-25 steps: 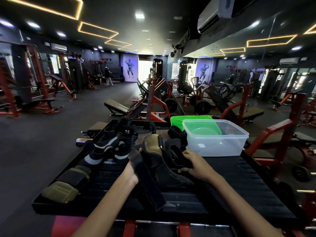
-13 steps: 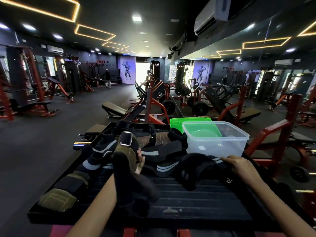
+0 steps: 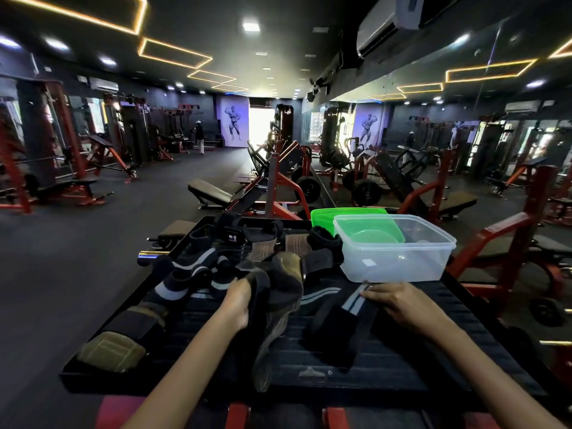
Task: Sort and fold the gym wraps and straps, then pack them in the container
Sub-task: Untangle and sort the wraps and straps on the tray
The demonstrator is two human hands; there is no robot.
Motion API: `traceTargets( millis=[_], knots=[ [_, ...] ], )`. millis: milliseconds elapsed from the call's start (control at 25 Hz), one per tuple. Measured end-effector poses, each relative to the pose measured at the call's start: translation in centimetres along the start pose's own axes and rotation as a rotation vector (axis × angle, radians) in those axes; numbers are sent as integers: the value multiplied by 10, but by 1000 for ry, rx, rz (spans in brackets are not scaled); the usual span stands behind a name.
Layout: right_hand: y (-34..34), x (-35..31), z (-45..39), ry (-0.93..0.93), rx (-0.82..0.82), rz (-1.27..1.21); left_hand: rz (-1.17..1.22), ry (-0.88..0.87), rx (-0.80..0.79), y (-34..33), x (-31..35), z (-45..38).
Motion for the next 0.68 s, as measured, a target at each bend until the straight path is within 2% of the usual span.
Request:
traceTargets(
  millis=[80,240,280,320,360,400,440,520,560,680],
  knots=[
    [-21,17,16,-146,-150,28,-50,-65,51,7,2,3],
    [2,44,22,-593,-375,89,-168,-148,73,10,-1,17],
    [12,37,13,-692,-363,-26,-244,-158,88,9,-3,20],
    [20,26,3,-742,-223,-151,-307,-167,108,8,-3,26],
    [27,8,-10,-722,-101,-250,-349,-181,139,6,-3,29],
    [30,-19,-22,-649,-117,-313,-367,-198,161,5,-4,32],
    [30,-48,-31,-559,-289,-329,-360,-216,173,4,-6,33],
    [9,-87,-25,-409,-779,-189,-318,-240,163,7,-8,34],
    [2,-87,-14,-373,-899,-105,-282,-237,145,9,-9,34],
    [7,-33,12,-530,-919,17,-182,-216,94,8,-11,39]
  ],
)
Point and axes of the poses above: each hand's wrist, its own z-axis away from the middle knuckle, its own y-axis out of the back of the hand, x = y × z, the point moved 3 cm from there along -z, towards the middle knuckle, and after that the axes turned 11 degrees about y, right-handed, at the moved point
